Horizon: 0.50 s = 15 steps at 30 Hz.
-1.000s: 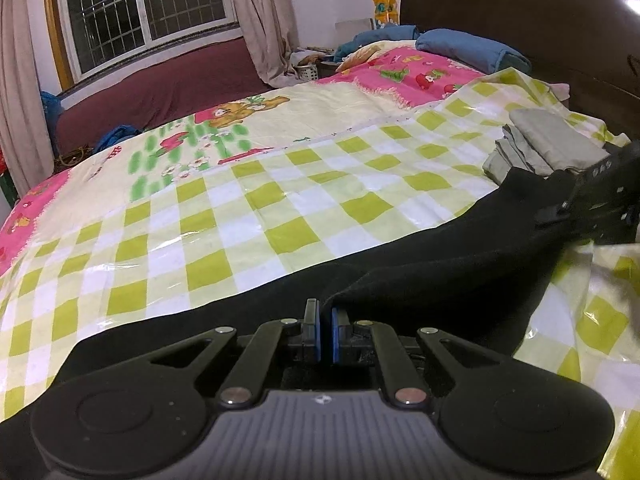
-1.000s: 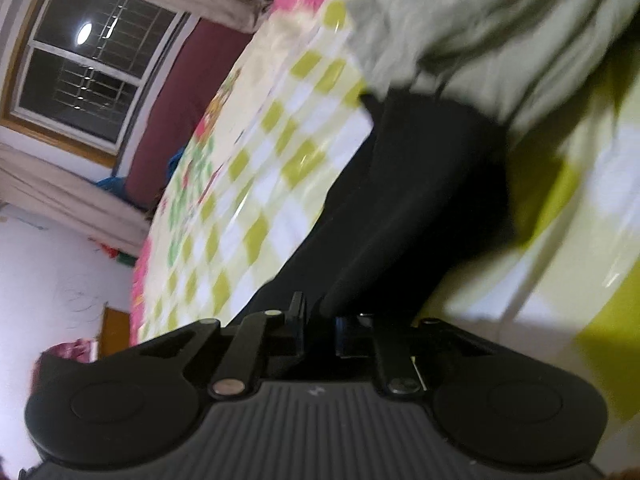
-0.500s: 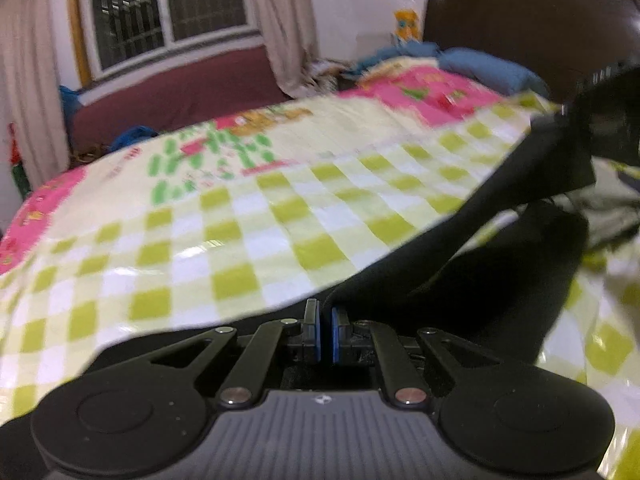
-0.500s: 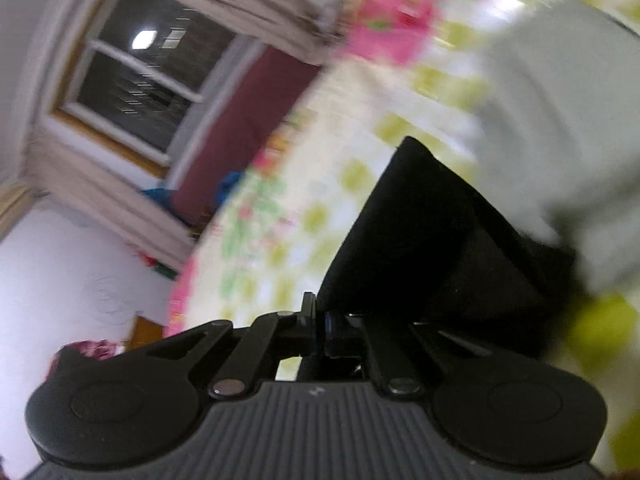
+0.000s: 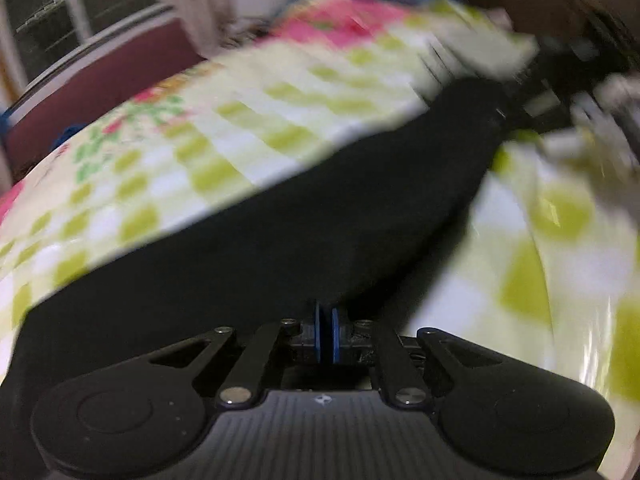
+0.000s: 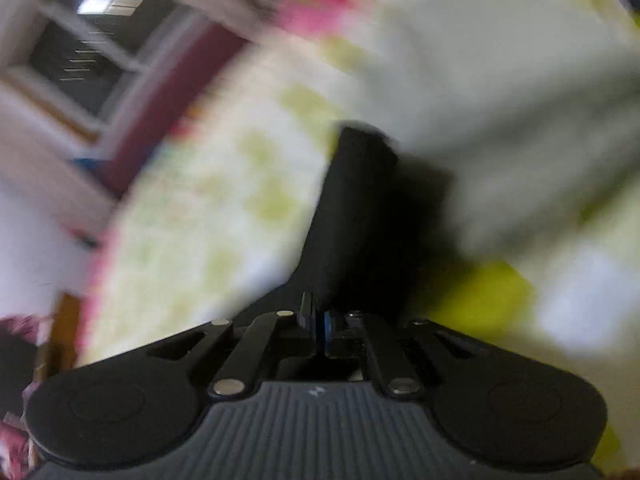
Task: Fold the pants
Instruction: 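Lay the hem down with the right tool while the left tool holds the pants flat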
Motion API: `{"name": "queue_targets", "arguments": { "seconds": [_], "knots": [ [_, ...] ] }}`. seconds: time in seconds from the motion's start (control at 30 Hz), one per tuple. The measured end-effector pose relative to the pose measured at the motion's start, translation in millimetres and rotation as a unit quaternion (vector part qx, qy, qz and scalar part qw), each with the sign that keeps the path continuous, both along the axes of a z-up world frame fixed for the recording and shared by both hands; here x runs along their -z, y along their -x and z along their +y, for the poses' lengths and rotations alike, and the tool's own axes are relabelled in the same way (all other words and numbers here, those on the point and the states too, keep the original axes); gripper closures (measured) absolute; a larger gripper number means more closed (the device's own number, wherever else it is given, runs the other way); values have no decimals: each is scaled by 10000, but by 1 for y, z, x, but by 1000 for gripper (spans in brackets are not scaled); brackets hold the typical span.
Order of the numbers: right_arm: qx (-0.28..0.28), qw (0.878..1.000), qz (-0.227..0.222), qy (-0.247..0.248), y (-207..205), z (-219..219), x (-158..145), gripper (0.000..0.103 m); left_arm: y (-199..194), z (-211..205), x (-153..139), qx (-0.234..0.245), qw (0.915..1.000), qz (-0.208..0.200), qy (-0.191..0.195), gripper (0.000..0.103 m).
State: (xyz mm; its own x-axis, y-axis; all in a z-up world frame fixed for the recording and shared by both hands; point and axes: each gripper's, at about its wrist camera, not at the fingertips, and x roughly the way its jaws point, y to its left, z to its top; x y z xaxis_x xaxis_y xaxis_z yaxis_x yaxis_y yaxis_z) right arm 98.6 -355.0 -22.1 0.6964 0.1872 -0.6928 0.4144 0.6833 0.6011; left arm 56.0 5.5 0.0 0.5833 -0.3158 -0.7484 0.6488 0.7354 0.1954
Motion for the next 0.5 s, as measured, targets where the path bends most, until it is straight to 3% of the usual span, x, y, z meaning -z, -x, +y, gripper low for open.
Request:
{"name": "queue_targets", "arguments": {
  "seconds": [0.07,0.23,0.37,0.5],
  "knots": [
    [1,9999,51,-137,4,-4,18,96,8,-8,8,86,9996,-127,-228,80],
    [149,9993,-344,-64,13,-9,4,86,0,-4,2,61,9999,-16,-161,80],
    [387,9972,-629,82,38,-11,-2,63,12,-1,3,99,9998,-93,-174,80],
    [492,9974,-473,-222,21,-16,20,62,14,2,0,6,9999,-118,-119,79]
  ]
}}
